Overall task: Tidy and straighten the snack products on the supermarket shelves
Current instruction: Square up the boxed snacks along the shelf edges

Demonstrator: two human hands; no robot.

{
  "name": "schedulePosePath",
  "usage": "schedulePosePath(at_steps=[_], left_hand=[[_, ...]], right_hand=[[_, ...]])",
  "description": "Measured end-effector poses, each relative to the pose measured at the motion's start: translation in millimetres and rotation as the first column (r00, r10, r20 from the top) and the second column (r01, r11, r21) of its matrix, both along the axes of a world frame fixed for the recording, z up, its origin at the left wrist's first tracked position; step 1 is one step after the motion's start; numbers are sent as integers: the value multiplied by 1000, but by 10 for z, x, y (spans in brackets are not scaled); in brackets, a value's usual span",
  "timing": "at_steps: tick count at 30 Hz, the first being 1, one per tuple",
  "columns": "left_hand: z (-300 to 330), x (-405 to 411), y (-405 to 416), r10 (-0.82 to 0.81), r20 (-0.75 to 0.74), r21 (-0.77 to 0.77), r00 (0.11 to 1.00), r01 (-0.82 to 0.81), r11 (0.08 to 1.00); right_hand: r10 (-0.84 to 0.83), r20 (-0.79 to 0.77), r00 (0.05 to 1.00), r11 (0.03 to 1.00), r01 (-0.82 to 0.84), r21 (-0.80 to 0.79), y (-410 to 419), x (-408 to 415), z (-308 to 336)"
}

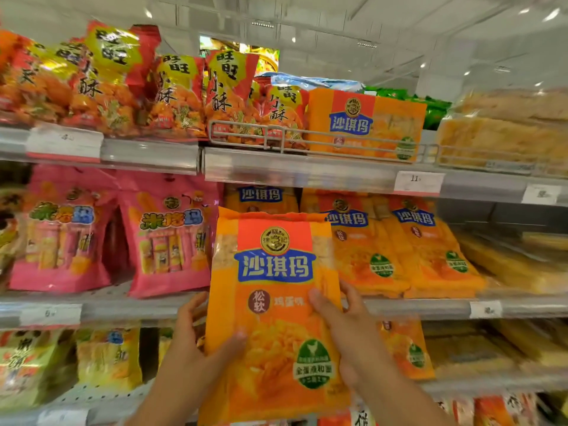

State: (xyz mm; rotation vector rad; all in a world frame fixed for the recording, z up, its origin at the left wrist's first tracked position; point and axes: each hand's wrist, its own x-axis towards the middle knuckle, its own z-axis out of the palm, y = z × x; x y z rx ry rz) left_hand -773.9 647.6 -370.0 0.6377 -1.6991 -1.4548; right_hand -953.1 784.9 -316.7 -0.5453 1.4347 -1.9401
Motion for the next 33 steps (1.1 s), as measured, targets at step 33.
schedulePosePath(at_steps=[33], left_hand=[[572, -1130, -1052, 274, 167, -374, 947, -196, 906]], right_hand=[[-89, -657, 749, 977, 192, 87, -1537, -1064, 420]])
